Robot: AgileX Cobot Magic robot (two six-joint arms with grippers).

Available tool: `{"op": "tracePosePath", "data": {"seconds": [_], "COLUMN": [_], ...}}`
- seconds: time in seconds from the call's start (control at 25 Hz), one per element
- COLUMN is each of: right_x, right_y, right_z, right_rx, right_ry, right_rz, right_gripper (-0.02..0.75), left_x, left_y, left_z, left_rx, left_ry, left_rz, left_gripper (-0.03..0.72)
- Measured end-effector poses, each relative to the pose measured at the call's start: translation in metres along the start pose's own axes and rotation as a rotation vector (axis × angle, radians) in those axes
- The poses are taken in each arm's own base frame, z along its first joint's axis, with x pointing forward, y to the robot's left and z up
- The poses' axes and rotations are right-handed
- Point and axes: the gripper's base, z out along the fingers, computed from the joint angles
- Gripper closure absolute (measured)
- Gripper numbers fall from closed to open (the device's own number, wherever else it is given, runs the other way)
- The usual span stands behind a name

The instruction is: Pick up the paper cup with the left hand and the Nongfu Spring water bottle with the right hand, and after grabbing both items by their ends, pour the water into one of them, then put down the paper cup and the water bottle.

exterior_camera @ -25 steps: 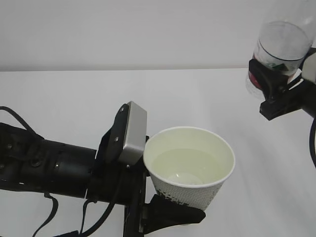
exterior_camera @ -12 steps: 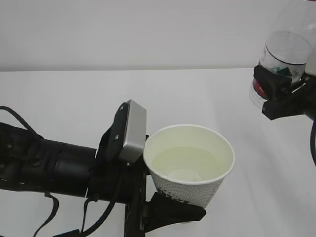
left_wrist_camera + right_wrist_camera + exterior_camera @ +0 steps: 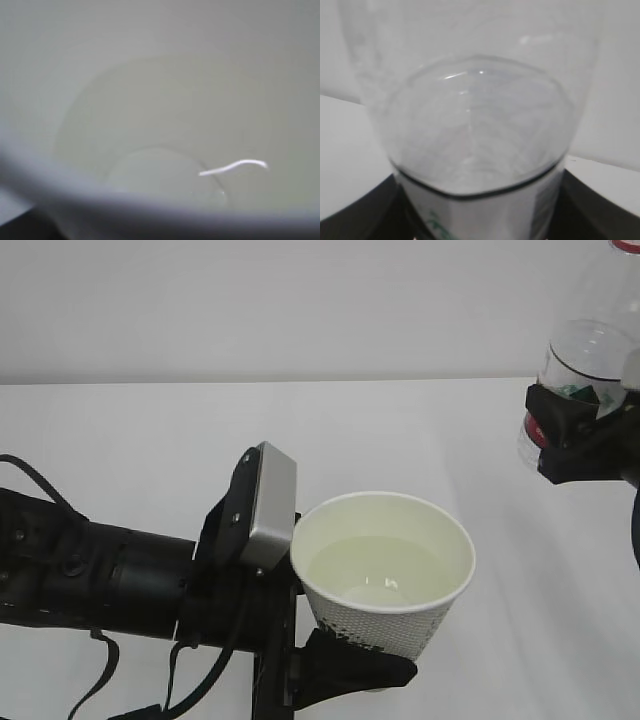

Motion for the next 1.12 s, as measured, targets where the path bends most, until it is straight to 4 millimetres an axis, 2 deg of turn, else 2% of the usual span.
{"op": "tracePosePath", "data": {"seconds": [0.24, 0.48, 0.8, 1.12], "right_x": [0.004, 0.028, 0.049, 0.058], "right_y": [-0.001, 0.001, 0.003, -0.006], "right_z": [0.001, 0.01, 0.019, 0.021], "right_rx": [0.019, 0.018, 0.026, 0.146], "right_ry": [0.031, 0.117, 0.13, 0.131], "right_rz": [0.02, 0.032, 0.037, 0.092], "right_gripper": [0.238, 0.238, 0.238, 0.238], "left_x": [0.0, 0.0, 0.0, -0.001], "left_y": [0.0, 0.0, 0.0, 0.001], "left_z": [0.0, 0.0, 0.0, 0.0], "left_rx": [0.0, -0.002, -0.005, -0.01], "left_ry": [0.0, -0.001, -0.003, -0.006], "left_rz": [0.0, -0.001, -0.004, -0.008], "left_gripper": [0.2, 0.2, 0.201, 0.202]}}
